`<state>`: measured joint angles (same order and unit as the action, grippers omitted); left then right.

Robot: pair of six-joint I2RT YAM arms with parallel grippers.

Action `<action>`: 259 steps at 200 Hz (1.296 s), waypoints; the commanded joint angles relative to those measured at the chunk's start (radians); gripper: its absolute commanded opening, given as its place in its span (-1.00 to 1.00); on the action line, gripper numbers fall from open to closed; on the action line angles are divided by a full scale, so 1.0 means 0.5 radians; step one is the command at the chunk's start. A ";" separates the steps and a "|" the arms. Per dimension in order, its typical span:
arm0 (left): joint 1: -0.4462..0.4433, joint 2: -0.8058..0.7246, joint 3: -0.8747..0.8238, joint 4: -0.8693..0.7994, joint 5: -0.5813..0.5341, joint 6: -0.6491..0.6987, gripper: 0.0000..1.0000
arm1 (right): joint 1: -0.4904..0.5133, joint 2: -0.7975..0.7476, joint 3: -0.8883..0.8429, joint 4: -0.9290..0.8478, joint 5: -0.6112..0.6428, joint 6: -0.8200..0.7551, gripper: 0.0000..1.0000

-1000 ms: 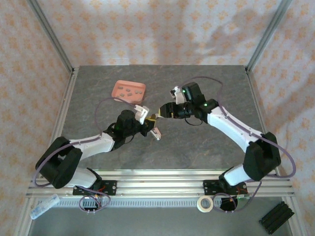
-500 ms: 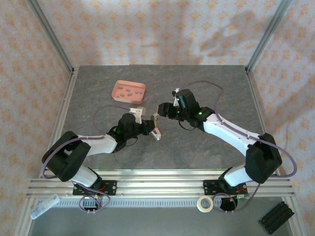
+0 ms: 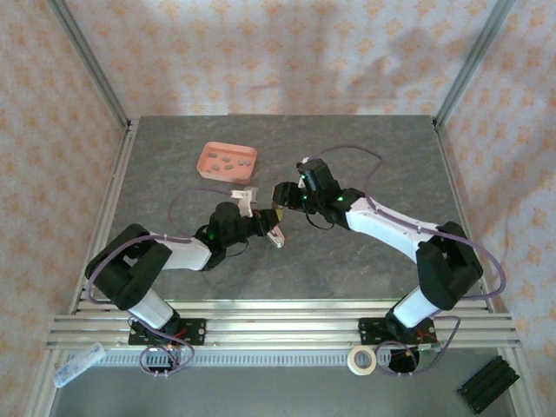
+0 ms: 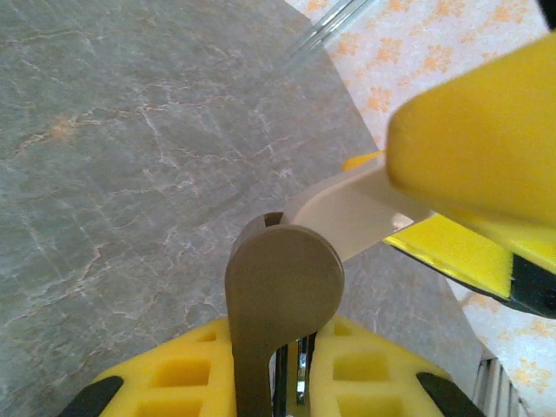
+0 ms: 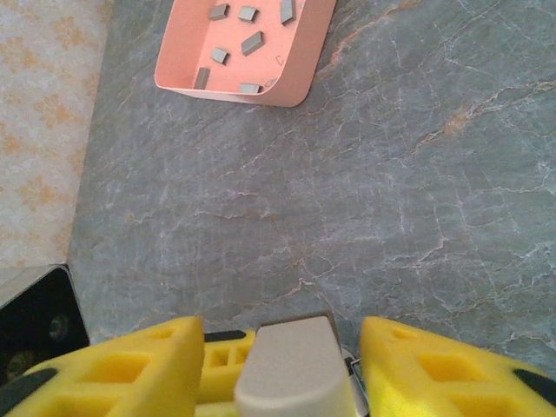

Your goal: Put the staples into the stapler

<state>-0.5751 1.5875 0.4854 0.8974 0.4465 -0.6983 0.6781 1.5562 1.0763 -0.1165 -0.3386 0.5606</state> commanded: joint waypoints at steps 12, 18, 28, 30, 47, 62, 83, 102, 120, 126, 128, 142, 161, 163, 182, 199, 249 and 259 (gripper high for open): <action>-0.017 0.072 -0.043 0.336 0.097 -0.084 -0.64 | 0.010 0.009 0.059 0.027 0.160 0.006 -0.22; -0.019 0.079 -0.044 0.351 0.098 -0.085 -0.64 | 0.009 0.005 0.059 0.014 0.183 0.000 -0.28; -0.024 0.083 -0.047 0.357 0.102 -0.079 -0.64 | 0.012 0.000 0.063 -0.006 0.215 -0.008 -0.36; -0.025 0.084 -0.047 0.354 0.101 -0.075 -0.64 | 0.012 0.000 0.065 -0.011 0.224 -0.014 -0.38; -0.048 0.078 -0.047 0.344 0.113 0.005 -0.63 | 0.013 -0.005 0.083 -0.057 0.265 -0.040 -0.50; -0.081 0.054 -0.054 0.327 0.119 0.093 -0.57 | 0.013 -0.008 0.103 -0.092 0.289 -0.082 -0.57; -0.104 0.003 -0.054 0.244 0.117 0.187 -0.43 | 0.012 -0.022 0.140 -0.153 0.337 -0.147 -0.63; -0.105 -0.077 -0.059 0.111 0.066 0.245 -0.11 | 0.012 -0.039 0.191 -0.269 0.407 -0.241 -0.66; -0.105 -0.188 -0.072 -0.051 -0.051 0.273 0.15 | 0.012 -0.042 0.278 -0.458 0.511 -0.375 -0.68; -0.105 -0.233 -0.078 -0.116 -0.104 0.285 0.20 | 0.014 -0.028 0.318 -0.537 0.549 -0.437 -0.68; -0.105 -0.250 -0.079 -0.137 -0.123 0.287 0.21 | 0.013 -0.021 0.336 -0.572 0.558 -0.455 -0.68; -0.105 -0.379 -0.101 -0.297 -0.293 0.307 0.26 | 0.011 0.074 0.502 -0.841 0.637 -0.596 -0.70; -0.105 -0.593 -0.143 -0.548 -0.558 0.317 0.34 | -0.006 0.223 0.677 -1.096 0.680 -0.711 -0.70; -0.105 -0.618 -0.147 -0.578 -0.588 0.317 0.35 | -0.010 0.235 0.695 -1.114 0.684 -0.719 -0.70; -0.105 -0.852 -0.161 -0.960 -0.887 0.311 0.41 | -0.061 0.398 0.840 -1.268 0.614 -0.746 -0.71; -0.102 -1.046 -0.191 -1.239 -1.102 0.295 0.44 | -0.117 0.551 0.974 -1.385 0.517 -0.739 -0.71; -0.099 -1.464 -0.369 -1.540 -1.320 0.308 0.48 | -0.197 0.877 1.252 -1.576 0.431 -0.793 -0.69; -0.099 -1.500 -0.376 -1.585 -1.336 0.310 0.48 | -0.215 0.937 1.305 -1.610 0.420 -0.806 -0.69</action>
<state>-0.6247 0.8825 0.3176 0.2359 -0.1204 -0.5659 0.5850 1.9884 1.6524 -0.8276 -0.1108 0.1909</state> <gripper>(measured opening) 0.740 0.231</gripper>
